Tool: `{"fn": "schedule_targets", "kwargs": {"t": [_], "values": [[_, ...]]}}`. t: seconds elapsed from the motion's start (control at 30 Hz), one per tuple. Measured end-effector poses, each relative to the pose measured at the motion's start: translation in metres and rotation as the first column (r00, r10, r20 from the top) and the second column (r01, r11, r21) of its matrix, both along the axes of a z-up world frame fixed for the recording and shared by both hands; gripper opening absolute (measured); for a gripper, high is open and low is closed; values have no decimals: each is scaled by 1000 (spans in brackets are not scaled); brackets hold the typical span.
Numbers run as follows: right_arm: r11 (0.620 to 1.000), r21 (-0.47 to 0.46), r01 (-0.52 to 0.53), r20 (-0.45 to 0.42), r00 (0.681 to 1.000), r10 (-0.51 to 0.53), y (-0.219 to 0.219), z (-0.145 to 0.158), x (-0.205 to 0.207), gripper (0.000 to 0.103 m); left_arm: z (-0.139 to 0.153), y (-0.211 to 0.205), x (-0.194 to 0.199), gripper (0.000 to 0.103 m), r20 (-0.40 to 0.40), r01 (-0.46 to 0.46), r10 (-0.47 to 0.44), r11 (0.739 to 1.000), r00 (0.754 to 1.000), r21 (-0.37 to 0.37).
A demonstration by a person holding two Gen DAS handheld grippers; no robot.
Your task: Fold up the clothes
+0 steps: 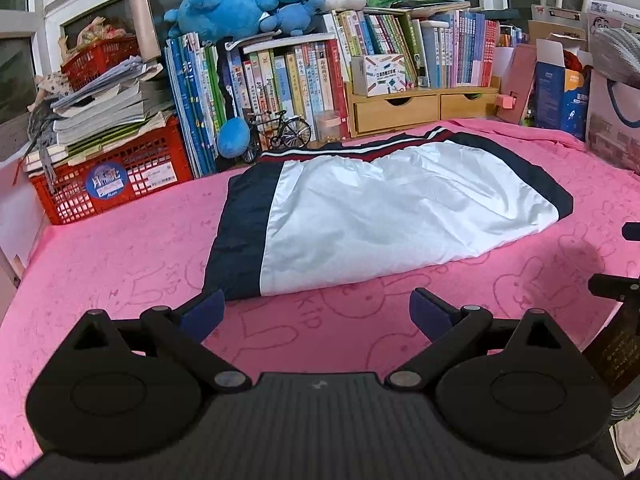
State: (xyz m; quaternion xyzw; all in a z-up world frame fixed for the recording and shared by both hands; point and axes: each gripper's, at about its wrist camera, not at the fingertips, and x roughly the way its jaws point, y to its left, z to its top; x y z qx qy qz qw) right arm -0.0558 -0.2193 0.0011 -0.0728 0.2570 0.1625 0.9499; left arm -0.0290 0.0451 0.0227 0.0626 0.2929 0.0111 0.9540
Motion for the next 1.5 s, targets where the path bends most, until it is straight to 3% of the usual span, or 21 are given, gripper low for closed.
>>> {"fn": "schedule_targets", "kwargs": {"t": [0.4,0.57,0.73,0.83,0.93,1.03,1.23,1.3,1.5], "values": [[996,57,73,-49,996,-70,-27,-10,12,103,-21,24,16,100,-66,-96,95,995,993,-19],[981,153,124,-100,989,-109,-41,-12,30,103,-19,27,30,100,-86,-123,119,992,989,-42],[912,318,260,-190,960,-207,-63,-18,58,103,-7,5,52,100,-41,-90,88,995,995,-47],[840,440,317,-271,939,-212,-78,-26,74,103,-8,-18,69,100,-48,-49,46,997,998,-63],[778,510,366,-320,921,-223,-87,-33,84,103,-17,-45,89,100,-52,-22,21,1000,998,-21],[760,535,369,-303,924,-235,-90,-35,86,103,-32,-63,109,100,-68,-15,18,999,998,34],[729,572,375,-277,926,-258,-91,-40,107,103,-49,-72,134,101,-85,-28,32,998,996,50],[721,582,376,-269,926,-266,-92,-41,117,103,-57,-72,141,102,-123,-34,42,997,992,64],[686,599,413,-294,910,-291,-88,-46,154,103,-64,-78,129,103,-44,-43,48,994,998,99]]}}
